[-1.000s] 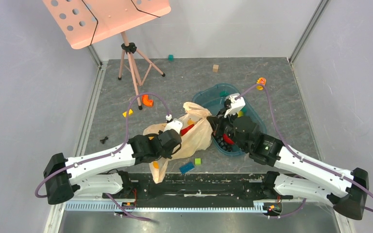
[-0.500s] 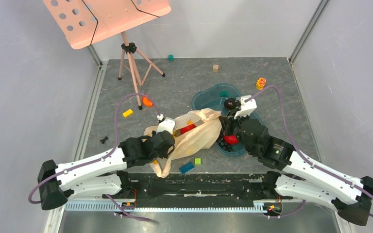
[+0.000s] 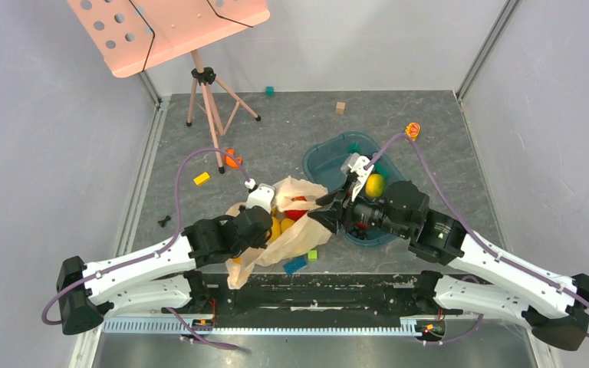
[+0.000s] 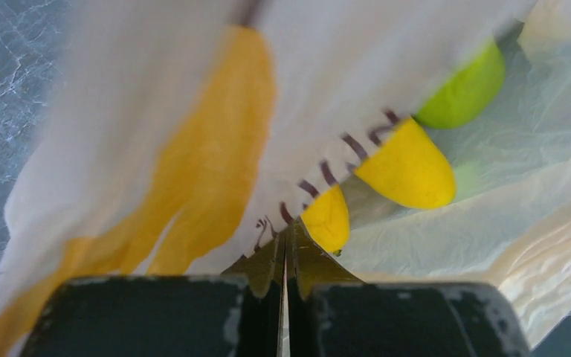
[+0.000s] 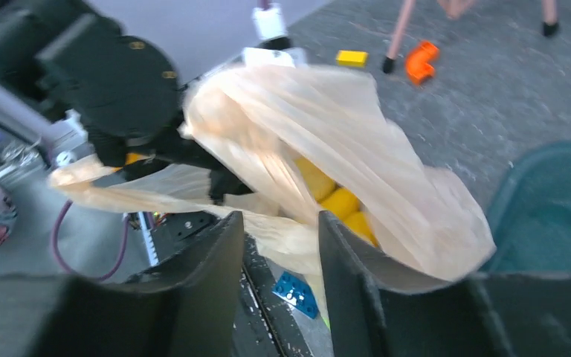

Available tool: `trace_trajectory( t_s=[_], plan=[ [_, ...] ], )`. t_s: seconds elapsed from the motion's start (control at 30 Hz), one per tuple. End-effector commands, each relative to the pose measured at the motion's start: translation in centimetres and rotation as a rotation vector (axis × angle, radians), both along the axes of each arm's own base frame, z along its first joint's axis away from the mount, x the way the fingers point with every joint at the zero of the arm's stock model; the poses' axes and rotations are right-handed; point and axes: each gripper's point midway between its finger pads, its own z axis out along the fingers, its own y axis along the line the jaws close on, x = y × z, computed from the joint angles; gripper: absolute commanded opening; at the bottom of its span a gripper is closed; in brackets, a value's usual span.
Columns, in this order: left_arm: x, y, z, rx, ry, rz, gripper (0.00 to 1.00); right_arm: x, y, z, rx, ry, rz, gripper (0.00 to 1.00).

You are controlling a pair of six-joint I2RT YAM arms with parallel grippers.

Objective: Take the fake fruits out of the plastic bag

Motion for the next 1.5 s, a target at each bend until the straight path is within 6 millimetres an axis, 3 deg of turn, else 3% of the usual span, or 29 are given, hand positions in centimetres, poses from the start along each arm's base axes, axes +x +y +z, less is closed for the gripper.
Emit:
trace_trajectory(
  t_s=[0.0, 0.07, 0.27, 0.37, 0.5, 0.73, 1.0, 1.13, 1.27, 1.47],
  plan=[
    [0.7, -1.2, 1.1, -0.096, -0.024, 0.043, 0.02, -3.3, 2.3, 4.5, 0.106, -0.048, 0.194, 0.36],
    [0.8, -1.3, 1.2, -0.098, -0.025, 0.052, 0.02, -4.2, 3.0, 4.8, 0.109, -0.047, 0.225, 0.28],
    [1.0, -1.6, 1.5, -0.107, -0.026, 0.055, 0.02, -5.0, 3.6, 5.9, 0.113, -0.062, 0.223, 0.32],
    [1.1, -1.7, 1.7, -0.121, -0.033, 0.056, 0.02, -6.6, 5.0, 5.3, 0.085, -0.060, 0.290, 0.21],
    [1.0, -1.9, 1.6, -0.137, -0.032, 0.050, 0.02, -6.3, 7.2, 2.7, 0.007, -0.032, 0.229, 0.11],
    [0.8, -1.6, 1.9, -0.182, -0.041, 0.049, 0.02, 0.3, 7.2, -1.9, -0.091, 0.050, -0.202, 0.01],
    [0.7, -0.9, 1.3, -0.186, -0.039, 0.063, 0.02, 3.4, 9.0, -6.9, -0.173, 0.163, -0.310, 0.00],
    [0.7, -1.0, 0.9, -0.197, -0.031, 0.067, 0.02, 3.7, 9.6, -10.1, -0.252, 0.176, -0.316, 0.00],
    [0.6, -1.0, 0.2, -0.211, -0.020, 0.080, 0.02, 2.9, 7.8, -13.8, -0.319, 0.212, -0.328, 0.00],
    [0.3, -1.2, -1.0, -0.230, 0.002, 0.088, 0.02, -0.5, 5.2, -18.5, -0.315, 0.274, -0.218, 0.06]
  ],
)
